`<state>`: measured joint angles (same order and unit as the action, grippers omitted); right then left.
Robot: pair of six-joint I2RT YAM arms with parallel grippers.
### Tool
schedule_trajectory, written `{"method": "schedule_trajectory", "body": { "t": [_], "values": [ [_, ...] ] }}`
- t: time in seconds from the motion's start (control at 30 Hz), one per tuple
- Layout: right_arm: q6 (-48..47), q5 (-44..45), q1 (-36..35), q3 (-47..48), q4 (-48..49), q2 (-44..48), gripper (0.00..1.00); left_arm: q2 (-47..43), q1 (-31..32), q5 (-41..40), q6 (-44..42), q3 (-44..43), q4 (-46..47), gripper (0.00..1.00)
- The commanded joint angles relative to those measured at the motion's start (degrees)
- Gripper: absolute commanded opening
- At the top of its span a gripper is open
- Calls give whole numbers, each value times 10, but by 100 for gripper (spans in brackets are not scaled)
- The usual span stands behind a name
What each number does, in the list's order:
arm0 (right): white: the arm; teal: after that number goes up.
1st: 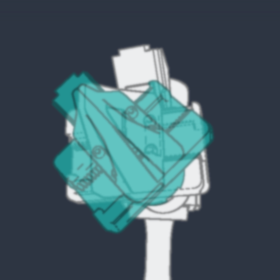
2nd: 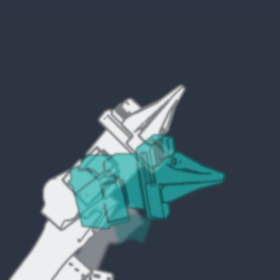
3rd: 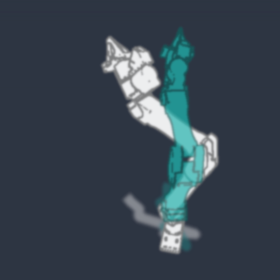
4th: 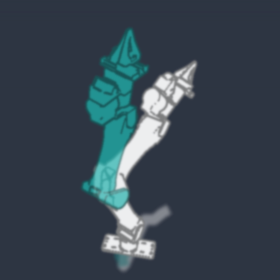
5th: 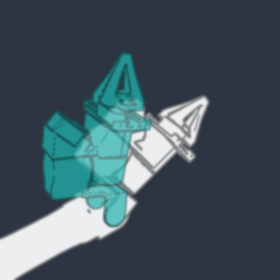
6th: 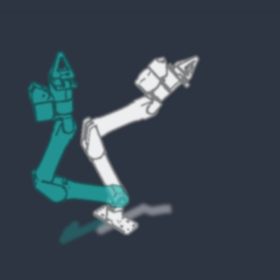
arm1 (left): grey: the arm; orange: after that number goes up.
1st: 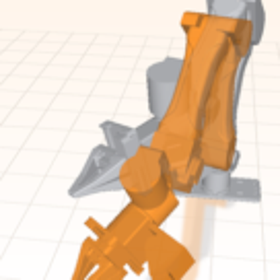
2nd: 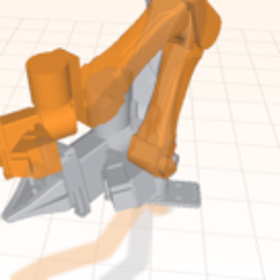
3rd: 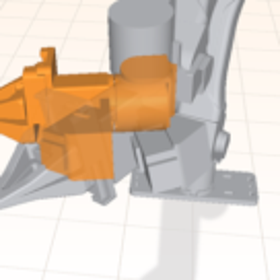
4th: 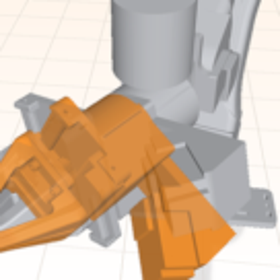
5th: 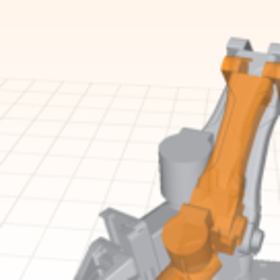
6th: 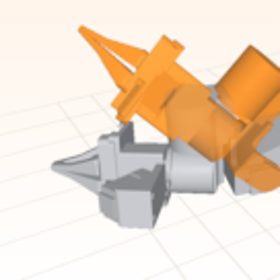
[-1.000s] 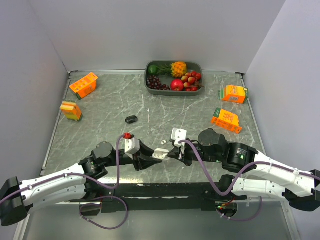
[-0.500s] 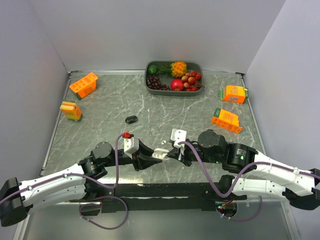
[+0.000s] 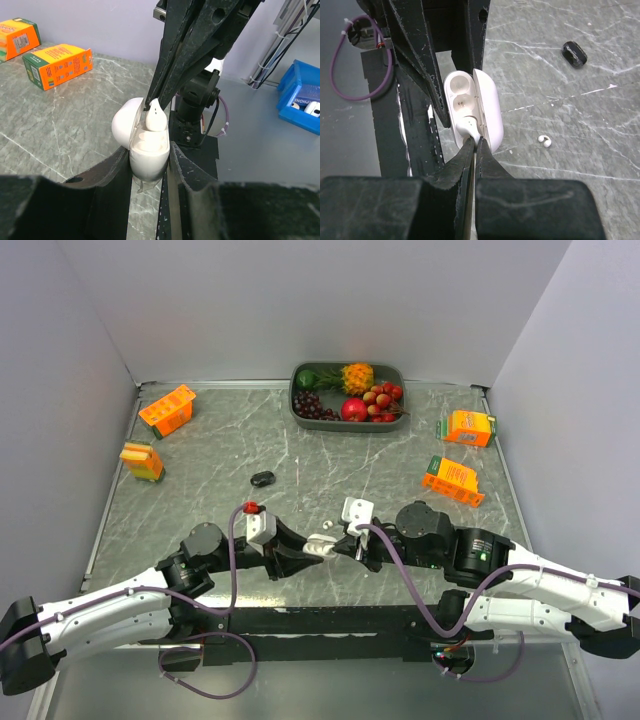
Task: Insert the wireless bluetooth earbuds into the charging case
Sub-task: Place the earbud in the charging case.
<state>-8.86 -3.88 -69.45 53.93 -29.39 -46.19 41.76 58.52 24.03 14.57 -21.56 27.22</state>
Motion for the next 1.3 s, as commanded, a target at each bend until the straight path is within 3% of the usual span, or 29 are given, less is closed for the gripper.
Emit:
{"method": "schedule_trajectory", "body": {
  "t": [0.0, 0.6, 1.27],
  "values": [
    [0, 28, -4, -8, 0, 11, 0, -14, -3, 3, 15, -13, 85, 1],
    [12, 93, -14, -15, 35, 15, 0, -12, -2, 4, 21, -7, 98, 1],
    [-25, 189, -101, -36, 33, 13, 0, -19, -4, -16, 31, -3, 122, 1]
  ]
}}
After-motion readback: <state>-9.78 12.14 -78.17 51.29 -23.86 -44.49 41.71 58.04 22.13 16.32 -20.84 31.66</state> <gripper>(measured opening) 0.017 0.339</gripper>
